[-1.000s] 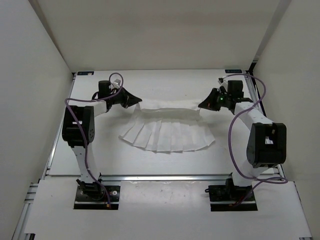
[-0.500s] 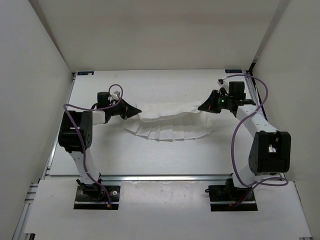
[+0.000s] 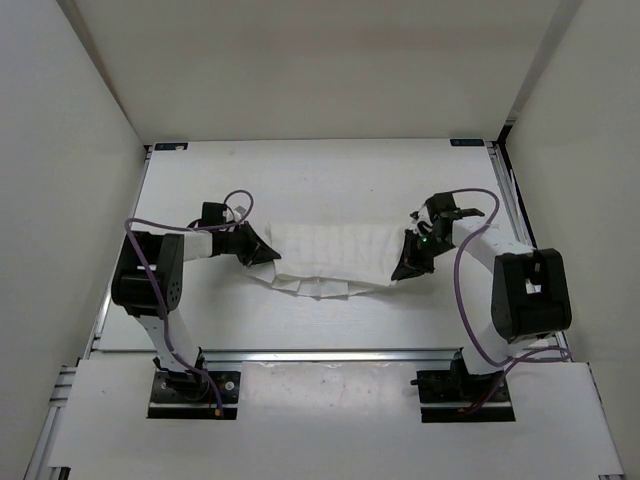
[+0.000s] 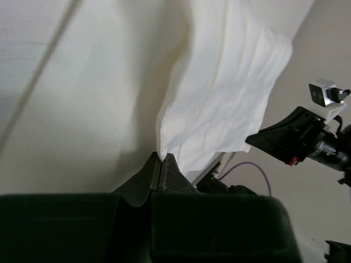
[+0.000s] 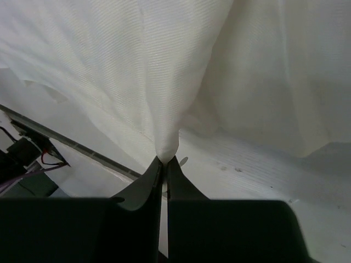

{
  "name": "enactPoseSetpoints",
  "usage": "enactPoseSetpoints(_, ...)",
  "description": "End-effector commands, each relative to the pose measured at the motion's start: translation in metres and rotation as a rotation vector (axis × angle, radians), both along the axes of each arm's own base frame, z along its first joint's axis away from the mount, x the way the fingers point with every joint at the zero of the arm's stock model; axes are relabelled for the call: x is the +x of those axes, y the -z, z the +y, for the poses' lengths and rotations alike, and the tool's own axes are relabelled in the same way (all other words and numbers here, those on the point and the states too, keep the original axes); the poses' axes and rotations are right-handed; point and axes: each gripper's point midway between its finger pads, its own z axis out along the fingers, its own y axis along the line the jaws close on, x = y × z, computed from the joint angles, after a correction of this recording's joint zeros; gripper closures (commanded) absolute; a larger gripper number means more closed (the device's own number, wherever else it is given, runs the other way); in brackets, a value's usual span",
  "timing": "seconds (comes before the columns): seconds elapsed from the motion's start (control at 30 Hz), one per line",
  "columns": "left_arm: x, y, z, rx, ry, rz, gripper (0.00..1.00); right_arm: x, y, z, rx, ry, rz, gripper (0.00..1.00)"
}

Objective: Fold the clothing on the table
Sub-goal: Fold the skirt

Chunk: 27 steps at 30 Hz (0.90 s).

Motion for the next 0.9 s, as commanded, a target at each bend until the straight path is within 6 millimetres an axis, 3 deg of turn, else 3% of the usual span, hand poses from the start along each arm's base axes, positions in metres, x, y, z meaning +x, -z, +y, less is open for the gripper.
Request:
enactPoseSetpoints(0.0, -0.004, 0.014, 0.006, 0.143, 0.043, 0.004, 1.00, -0.019, 0.014, -0.017, -0.129, -0.034, 0.107, 0.99)
enactPoseSetpoints(0.17, -0.015, 0.033, 0.022, 0.318, 0.058, 0.064, 1.00, -0.017, 0.026, -0.026, -0.222, -0.044, 0.139, 1.00)
enactPoseSetpoints(0.4, -0.019, 0.035, 0.038, 0.485, 0.069, 0.058, 1.00, -0.001, 0.031, -0.042, -0.312, -0.031, 0.119, 1.00)
enactPoseSetpoints(0.53, -0.018, 0.026, 0.035, 0.425, 0.055, 0.050, 1.00, 0.010, 0.022, -0.044, -0.300, -0.022, 0.095, 1.00)
enactPoseSetpoints(0.67, -0.013, 0.001, 0.032, 0.428, 0.062, -0.017, 1.00, 0.028, 0.005, -0.044, -0.285, -0.011, 0.017, 1.00)
enactPoseSetpoints(0.73, -0.015, 0.001, 0.033, 0.443, 0.068, -0.013, 1.00, 0.028, 0.010, -0.046, -0.284, -0.003, 0.036, 1.00)
enactPoseSetpoints(0.87, -0.024, 0.004, 0.031, 0.468, 0.098, -0.015, 0.65, 0.028, 0.027, -0.049, -0.321, -0.005, 0.052, 0.97)
